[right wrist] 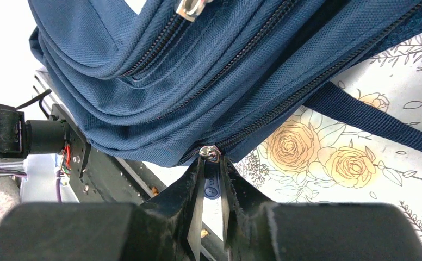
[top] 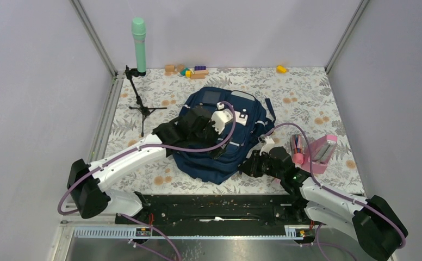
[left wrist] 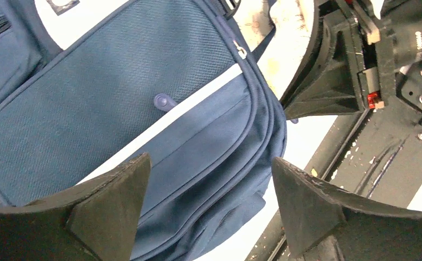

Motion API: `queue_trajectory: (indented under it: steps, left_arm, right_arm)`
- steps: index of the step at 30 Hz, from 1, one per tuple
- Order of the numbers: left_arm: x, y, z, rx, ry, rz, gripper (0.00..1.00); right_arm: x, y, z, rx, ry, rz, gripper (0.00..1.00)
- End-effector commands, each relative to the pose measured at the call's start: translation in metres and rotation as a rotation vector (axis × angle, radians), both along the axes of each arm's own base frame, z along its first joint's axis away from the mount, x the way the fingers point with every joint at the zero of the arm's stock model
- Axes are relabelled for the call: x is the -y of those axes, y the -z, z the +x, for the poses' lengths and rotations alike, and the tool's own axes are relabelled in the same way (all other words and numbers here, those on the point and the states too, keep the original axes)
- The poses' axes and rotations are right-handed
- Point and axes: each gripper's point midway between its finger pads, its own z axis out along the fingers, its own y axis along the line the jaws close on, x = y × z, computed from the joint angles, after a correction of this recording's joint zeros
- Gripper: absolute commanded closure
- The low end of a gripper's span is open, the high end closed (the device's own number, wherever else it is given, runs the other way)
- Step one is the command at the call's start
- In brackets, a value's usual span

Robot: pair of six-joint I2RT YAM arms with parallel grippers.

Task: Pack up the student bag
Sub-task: Zip the student bag at the center of the board.

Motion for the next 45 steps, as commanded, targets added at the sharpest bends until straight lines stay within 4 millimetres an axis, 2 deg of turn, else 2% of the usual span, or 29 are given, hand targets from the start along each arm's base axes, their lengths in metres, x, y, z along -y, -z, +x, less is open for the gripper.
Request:
queue_trajectory:
  steps: [1,6,9,11,15,18,22,24,26,31,36,42,45]
  left_arm:
    - [0.026,-0.019,-0.008,0.051,0.173,-0.074,0.14]
    - [0.033,-0.001,-0.018,0.037,0.232,-0.036,0.13]
    - [0.021,0.017,0.008,0.092,0.08,0.076,0.12]
    - [0.011,0.017,0.027,0.148,-0.035,0.115,0.11]
    - [0.012,0.015,0.035,0.193,-0.051,0.102,0.1]
    - [0.015,0.025,0.037,0.194,-0.034,0.128,0.09]
    - [0.025,0.039,0.024,0.129,0.072,0.141,0.08]
    - [0.028,0.043,0.015,0.103,0.123,0.131,0.03]
    - [0.027,0.048,0.01,0.095,0.151,0.143,0.02]
    - [0.023,0.055,0.014,0.104,0.141,0.17,0.02]
    - [0.024,0.056,0.008,0.097,0.177,0.166,0.01]
    - [0.019,0.07,0.001,0.138,0.21,0.243,0.01]
    - [0.013,0.074,0.015,0.184,0.135,0.297,0.01]
  right_arm:
    - [-0.015,-0.011,-0.012,0.0,-0.088,0.062,0.8]
    - [-0.016,-0.009,-0.014,0.0,-0.099,0.059,0.8]
    - [-0.016,-0.007,-0.015,-0.003,-0.107,0.062,0.8]
    - [-0.016,-0.007,-0.015,-0.001,-0.105,0.069,0.8]
    - [-0.016,-0.007,-0.016,0.004,-0.106,0.072,0.8]
    - [-0.017,-0.008,-0.016,0.007,-0.109,0.075,0.81]
    - [-0.017,-0.009,-0.015,0.012,-0.114,0.077,0.81]
    - [-0.017,-0.009,-0.016,0.011,-0.117,0.076,0.81]
    - [-0.016,-0.007,-0.017,0.006,-0.113,0.075,0.81]
    - [-0.015,-0.005,-0.019,0.006,-0.113,0.078,0.81]
    - [-0.015,-0.005,-0.02,0.007,-0.115,0.08,0.8]
    - [-0.014,-0.003,-0.02,0.004,-0.118,0.075,0.8]
    - [-0.015,-0.002,-0.021,0.004,-0.125,0.073,0.8]
